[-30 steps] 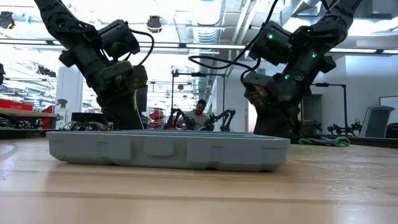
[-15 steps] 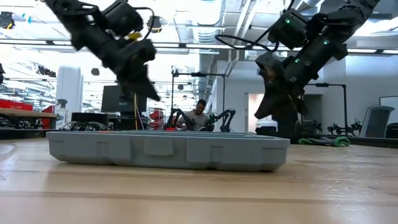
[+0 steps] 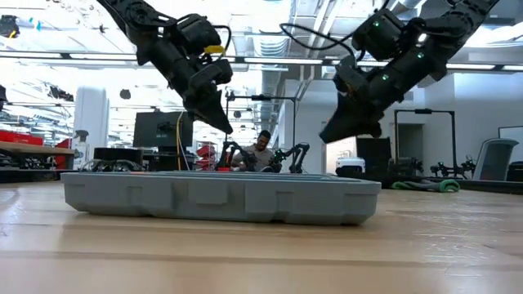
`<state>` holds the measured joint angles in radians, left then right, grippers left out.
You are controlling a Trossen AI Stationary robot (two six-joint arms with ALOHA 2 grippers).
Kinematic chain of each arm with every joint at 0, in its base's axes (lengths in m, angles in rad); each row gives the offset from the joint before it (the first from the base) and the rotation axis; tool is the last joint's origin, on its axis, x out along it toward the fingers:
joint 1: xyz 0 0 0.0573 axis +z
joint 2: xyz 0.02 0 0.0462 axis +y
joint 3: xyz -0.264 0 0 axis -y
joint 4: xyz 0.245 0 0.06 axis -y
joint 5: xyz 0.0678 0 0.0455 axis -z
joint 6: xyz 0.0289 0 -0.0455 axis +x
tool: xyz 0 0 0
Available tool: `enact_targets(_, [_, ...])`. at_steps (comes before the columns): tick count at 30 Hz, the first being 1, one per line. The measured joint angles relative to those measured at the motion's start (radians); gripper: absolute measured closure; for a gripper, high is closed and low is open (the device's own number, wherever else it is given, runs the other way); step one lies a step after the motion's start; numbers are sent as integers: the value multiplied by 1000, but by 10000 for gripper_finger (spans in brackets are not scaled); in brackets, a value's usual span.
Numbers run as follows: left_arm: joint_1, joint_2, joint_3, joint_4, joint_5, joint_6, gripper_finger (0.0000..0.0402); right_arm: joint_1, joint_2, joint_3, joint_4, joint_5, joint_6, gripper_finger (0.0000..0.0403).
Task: Prefit tool cases
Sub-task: Put the orange hex key set into the gray prefit tool case
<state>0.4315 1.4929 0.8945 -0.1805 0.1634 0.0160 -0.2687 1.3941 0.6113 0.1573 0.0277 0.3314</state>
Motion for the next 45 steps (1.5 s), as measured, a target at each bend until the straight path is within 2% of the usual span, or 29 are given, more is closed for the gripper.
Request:
enact_targets(5, [16, -2, 0, -15, 8, -13, 375, -60, 28, 15, 94, 0, -93, 210])
enact_targets(9, [15, -2, 0, -38, 8, -9, 338, -119, 119, 96, 80, -38, -80, 172])
enact_targets(13, [21, -2, 0, -63, 7, -14, 302, -149, 240, 231, -22, -55, -85, 164])
enact_targets(17, [25, -3, 0, -97, -11, -17, 276, -154, 352, 392, -129, -55, -188, 163])
enact_targets(20, [28, -2, 0, -122, -19, -9, 265, -157, 431, 498, -233, -55, -219, 163])
enact_targets(26, [35, -3, -1, -168, -26, 10, 260, -186, 540, 608, -366, -55, -187, 164])
enact_targets(31, [37, -3, -1, -211, -26, 16, 260, -216, 520, 605, -471, -97, -192, 172])
enact_targets(37, [37, -3, -24, -224, -22, 33, 259, -217, 366, 507, -565, -114, -370, 188])
enact_targets(42, [37, -3, -73, -202, -7, 28, 259, -216, 258, 342, -469, -116, -428, 200])
enact_targets(45, [36, -2, -87, -198, -3, 29, 259, -200, 239, 273, -396, -113, -440, 207])
